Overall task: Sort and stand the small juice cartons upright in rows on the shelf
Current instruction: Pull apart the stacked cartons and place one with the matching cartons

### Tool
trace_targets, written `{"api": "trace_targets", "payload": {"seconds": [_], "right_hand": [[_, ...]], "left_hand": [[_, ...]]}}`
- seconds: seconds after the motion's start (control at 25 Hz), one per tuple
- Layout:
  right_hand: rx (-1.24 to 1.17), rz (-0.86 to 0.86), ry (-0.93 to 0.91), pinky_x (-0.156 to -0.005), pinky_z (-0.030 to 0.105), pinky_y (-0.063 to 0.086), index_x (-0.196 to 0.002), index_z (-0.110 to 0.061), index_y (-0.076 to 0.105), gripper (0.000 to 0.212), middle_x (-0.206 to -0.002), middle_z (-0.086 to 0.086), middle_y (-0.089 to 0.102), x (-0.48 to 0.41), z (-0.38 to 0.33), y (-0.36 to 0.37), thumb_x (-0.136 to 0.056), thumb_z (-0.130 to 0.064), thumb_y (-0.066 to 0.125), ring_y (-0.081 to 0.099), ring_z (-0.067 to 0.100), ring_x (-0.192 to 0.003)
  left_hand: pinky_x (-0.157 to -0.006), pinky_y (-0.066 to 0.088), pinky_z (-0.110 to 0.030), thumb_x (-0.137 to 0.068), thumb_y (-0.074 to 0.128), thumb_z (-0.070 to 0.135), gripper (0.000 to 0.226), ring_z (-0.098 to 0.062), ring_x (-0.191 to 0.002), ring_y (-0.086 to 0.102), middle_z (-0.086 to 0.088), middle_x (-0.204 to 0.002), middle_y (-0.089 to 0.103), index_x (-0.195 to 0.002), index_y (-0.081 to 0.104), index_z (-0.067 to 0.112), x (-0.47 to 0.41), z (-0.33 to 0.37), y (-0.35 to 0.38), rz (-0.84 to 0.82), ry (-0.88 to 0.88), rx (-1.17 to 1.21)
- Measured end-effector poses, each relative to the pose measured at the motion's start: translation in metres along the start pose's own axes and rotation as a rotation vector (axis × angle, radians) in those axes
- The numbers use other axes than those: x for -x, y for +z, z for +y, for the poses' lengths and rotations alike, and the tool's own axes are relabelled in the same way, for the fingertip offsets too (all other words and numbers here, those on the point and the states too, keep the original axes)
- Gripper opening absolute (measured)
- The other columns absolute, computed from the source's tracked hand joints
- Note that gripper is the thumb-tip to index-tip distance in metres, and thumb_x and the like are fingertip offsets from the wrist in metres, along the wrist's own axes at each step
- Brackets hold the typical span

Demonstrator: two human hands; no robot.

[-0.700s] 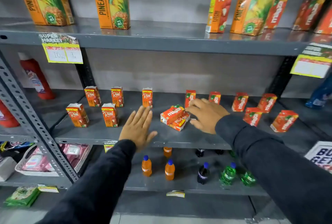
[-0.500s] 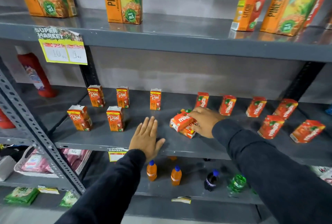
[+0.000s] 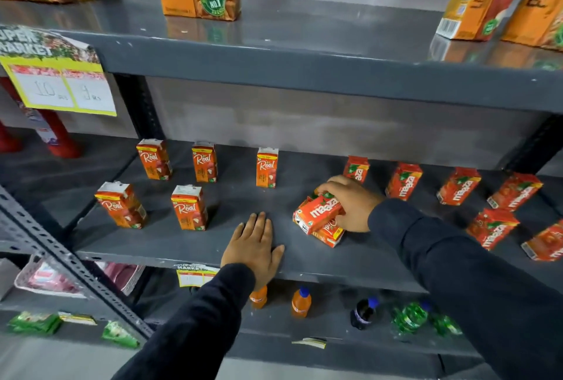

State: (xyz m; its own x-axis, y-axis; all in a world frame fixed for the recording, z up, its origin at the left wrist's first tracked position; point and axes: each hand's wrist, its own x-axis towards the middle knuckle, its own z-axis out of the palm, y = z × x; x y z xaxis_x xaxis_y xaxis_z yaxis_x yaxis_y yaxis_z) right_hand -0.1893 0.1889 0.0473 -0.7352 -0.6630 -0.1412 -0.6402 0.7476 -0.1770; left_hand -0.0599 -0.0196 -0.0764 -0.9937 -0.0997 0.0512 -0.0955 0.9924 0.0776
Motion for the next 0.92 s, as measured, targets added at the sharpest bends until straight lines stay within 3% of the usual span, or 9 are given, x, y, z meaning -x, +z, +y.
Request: {"api": "trace_targets", "payload": {"seconds": [0.16, 0.44, 0.56, 0.64, 0.72, 0.8, 0.92], "right_hand": [[-0.004, -0.082, -0.030, -0.100, 0.036, 0.040, -0.141, -0.032, 0.028, 0.081, -0.146, -0.005, 0.033, -0.008, 0.011, 0.004, -0.072, -0.020, 0.067, 0.039, 0.019, -0.129], [-0.175, -0.132, -0.069, -0.090, 0.030, 0.045, -0.145, -0.029, 0.024, 0.085, -0.144, 0.004, 0.039, -0.023, 0.029, 0.008, -0.074, -0.019, 0.070, 0.048, 0.021, -0.121], [-0.241, 0.003, 0.031, -0.101, 0.038, 0.042, -0.147, -0.024, 0.018, 0.095, -0.150, 0.008, 0.029, -0.015, 0.025, 0.007, -0.071, -0.022, 0.075, 0.039, 0.026, -0.132], [-0.501, 0.305, 0.184, -0.096, 0.040, 0.045, -0.141, -0.020, 0.031, 0.085, -0.143, 0.011, 0.039, 0.002, 0.012, 0.020, -0.069, -0.020, 0.076, 0.045, 0.027, -0.125], [-1.069, 0.486, 0.335, -0.079, 0.035, 0.051, -0.117, -0.023, 0.051, 0.054, -0.120, 0.009, 0.056, 0.030, -0.011, 0.048, -0.069, -0.016, 0.076, 0.060, 0.022, -0.102], [-1.594, 0.314, 0.477, -0.068, 0.032, 0.049, -0.101, -0.023, 0.058, 0.033, -0.102, 0.006, 0.063, 0.052, -0.038, 0.073, -0.073, -0.014, 0.075, 0.063, 0.020, -0.090], [-1.946, 0.068, 0.689, -0.068, 0.030, 0.050, -0.106, -0.011, 0.062, 0.026, -0.100, 0.011, 0.064, 0.052, -0.063, 0.093, -0.081, -0.014, 0.069, 0.062, 0.021, -0.094]], "left_hand": [[-0.113, -0.004, -0.037, -0.087, 0.002, 0.063, 0.078, -0.020, -0.145, -0.005, -0.004, -0.159, -0.002, -0.148, 0.002, 0.015, 0.000, 0.000, 0.000, -0.012, -0.012, -0.012], [-0.117, -0.001, -0.038, -0.088, 0.004, 0.065, 0.078, -0.019, -0.145, -0.003, -0.002, -0.159, 0.001, -0.149, 0.004, 0.016, 0.002, 0.005, -0.005, -0.001, -0.062, -0.030], [-0.117, 0.000, -0.038, -0.089, 0.006, 0.064, 0.077, -0.019, -0.145, -0.004, -0.002, -0.159, 0.000, -0.149, 0.004, 0.016, 0.005, 0.007, -0.008, -0.006, -0.072, -0.034], [-0.118, 0.000, -0.038, -0.090, 0.008, 0.063, 0.076, -0.018, -0.145, -0.003, -0.002, -0.159, 0.001, -0.149, 0.005, 0.016, 0.006, 0.008, -0.009, -0.012, -0.078, -0.039], [-0.117, 0.000, -0.037, -0.089, 0.008, 0.063, 0.076, -0.018, -0.145, -0.003, -0.001, -0.159, 0.001, -0.149, 0.005, 0.017, 0.007, 0.008, -0.008, -0.008, -0.089, -0.043], [-0.117, 0.000, -0.037, -0.089, 0.008, 0.063, 0.075, -0.017, -0.145, -0.003, -0.001, -0.159, 0.000, -0.149, 0.006, 0.017, 0.005, 0.008, -0.008, -0.004, -0.086, -0.039], [-0.117, -0.001, -0.037, -0.090, 0.010, 0.061, 0.074, -0.018, -0.145, -0.003, -0.002, -0.159, 0.000, -0.149, 0.006, 0.015, 0.006, 0.007, -0.008, -0.017, -0.075, -0.033]]}}
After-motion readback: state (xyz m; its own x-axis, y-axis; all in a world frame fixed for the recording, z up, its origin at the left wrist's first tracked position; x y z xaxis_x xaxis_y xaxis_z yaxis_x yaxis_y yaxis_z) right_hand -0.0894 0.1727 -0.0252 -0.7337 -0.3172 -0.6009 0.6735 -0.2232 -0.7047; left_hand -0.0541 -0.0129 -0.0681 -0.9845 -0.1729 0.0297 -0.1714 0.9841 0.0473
